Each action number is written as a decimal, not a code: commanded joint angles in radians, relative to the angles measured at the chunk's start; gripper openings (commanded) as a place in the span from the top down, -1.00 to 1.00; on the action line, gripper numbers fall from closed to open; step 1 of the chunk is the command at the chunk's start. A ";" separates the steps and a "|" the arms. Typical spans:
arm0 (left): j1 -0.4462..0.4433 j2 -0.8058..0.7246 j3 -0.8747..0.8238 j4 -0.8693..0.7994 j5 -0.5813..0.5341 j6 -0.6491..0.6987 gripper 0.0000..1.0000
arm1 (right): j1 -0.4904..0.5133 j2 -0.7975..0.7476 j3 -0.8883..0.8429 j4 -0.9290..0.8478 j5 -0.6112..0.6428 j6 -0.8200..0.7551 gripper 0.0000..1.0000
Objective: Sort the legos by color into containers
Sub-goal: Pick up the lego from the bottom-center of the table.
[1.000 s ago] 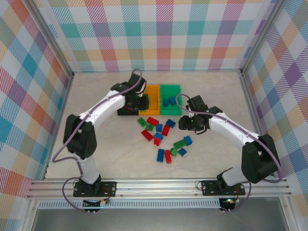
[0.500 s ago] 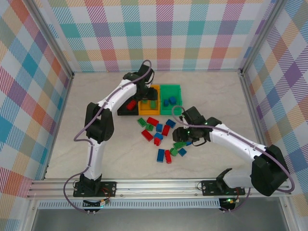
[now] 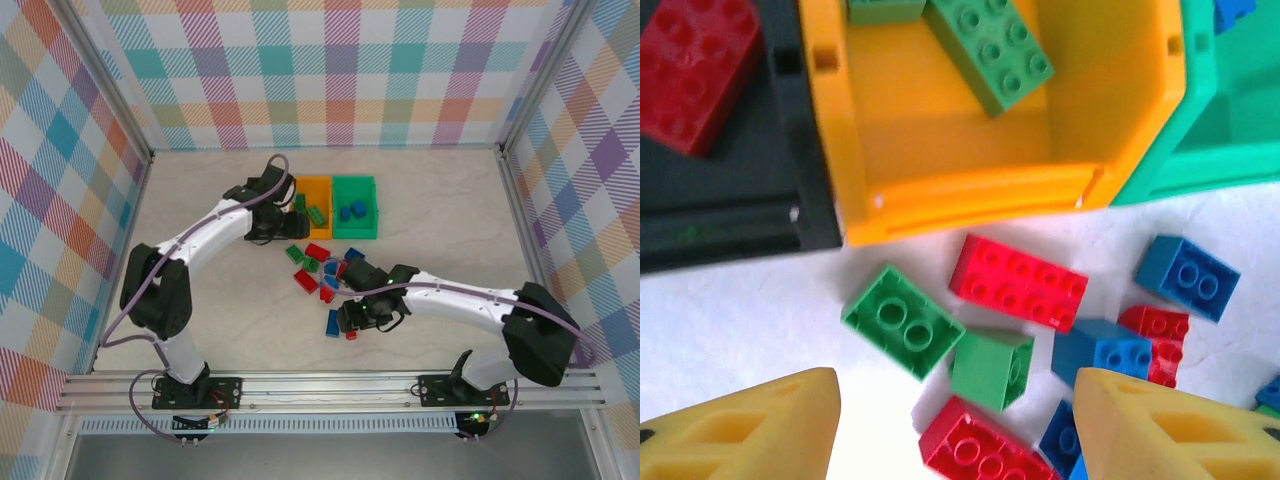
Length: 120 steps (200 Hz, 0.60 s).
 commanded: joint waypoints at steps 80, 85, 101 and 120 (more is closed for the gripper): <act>0.008 -0.305 -0.367 0.109 -0.133 -0.085 -0.25 | 0.040 0.145 0.066 -0.034 0.055 0.075 0.33; 0.008 -0.311 -0.374 0.107 -0.138 -0.087 -0.25 | 0.040 0.146 0.070 -0.036 0.054 0.073 0.37; 0.008 -0.331 -0.397 0.104 -0.150 -0.093 -0.25 | 0.041 0.135 0.078 -0.033 0.054 0.071 0.49; 0.010 -0.356 -0.420 0.108 -0.166 -0.103 -0.25 | 0.041 0.111 0.091 -0.043 0.062 0.071 0.51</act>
